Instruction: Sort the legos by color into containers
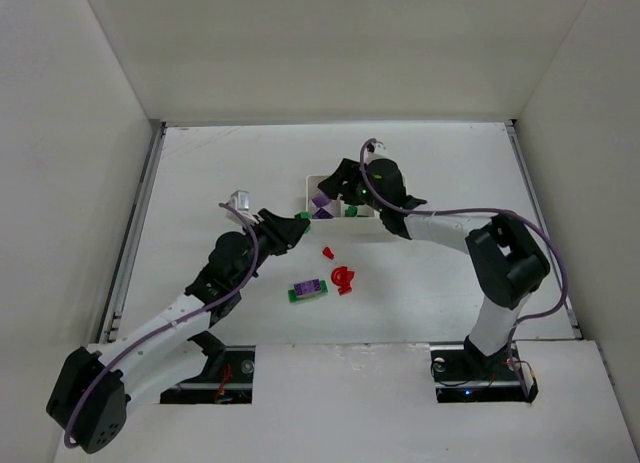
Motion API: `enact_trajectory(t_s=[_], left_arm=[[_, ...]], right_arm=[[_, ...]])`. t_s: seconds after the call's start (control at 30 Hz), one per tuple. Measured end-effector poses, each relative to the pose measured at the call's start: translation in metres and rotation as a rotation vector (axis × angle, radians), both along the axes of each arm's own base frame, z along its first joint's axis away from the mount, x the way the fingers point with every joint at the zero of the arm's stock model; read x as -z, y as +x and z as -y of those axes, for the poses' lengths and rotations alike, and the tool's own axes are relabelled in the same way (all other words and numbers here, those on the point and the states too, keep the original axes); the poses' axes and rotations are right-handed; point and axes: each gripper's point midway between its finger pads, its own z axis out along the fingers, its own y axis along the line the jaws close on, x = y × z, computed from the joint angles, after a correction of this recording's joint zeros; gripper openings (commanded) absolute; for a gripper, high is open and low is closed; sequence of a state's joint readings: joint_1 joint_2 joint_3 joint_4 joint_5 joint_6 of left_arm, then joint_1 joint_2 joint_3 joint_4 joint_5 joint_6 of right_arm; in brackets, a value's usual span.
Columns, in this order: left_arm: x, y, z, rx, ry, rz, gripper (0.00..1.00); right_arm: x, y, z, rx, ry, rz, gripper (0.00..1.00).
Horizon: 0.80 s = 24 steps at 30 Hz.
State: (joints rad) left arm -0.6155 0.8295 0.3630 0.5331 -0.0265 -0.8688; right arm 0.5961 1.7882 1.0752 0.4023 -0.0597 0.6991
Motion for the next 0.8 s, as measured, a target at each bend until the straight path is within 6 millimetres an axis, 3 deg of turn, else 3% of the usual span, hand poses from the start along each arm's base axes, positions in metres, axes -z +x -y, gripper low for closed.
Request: enact_trajectory(t_s=[0.1,0.2,0.37,0.47,0.6,0.8], left_arm=[[0.005,0.002,0.008,0.010,0.032,-0.011,0.17],[0.004,0.005,0.020,0.025,0.073,-0.008,0.17],[-0.009,0.020,0.060,0.070,0.170,0.021,0.18],[-0.012,0.038,0.088,0.078,0.250,0.031,0.18],[0.002,0.067,0.116,0.064,0.364,0.003,0.18],[0.039,0.104,0.140,0.044,0.534,-0.065,0.22]], right_arm=[[-0.005,0.001,0.001,0.004,0.007,0.003,0.74],[-0.018,-0.006,0.016,0.024,0.027,0.015,0.69],[-0.061,-0.031,0.077,0.140,0.088,0.094,0.38],[-0.077,-0.047,0.117,0.244,0.120,0.151,0.33],[-0.066,-0.069,0.149,0.321,0.110,0.159,0.37],[-0.035,-0.081,0.168,0.374,0.062,0.112,0.49]])
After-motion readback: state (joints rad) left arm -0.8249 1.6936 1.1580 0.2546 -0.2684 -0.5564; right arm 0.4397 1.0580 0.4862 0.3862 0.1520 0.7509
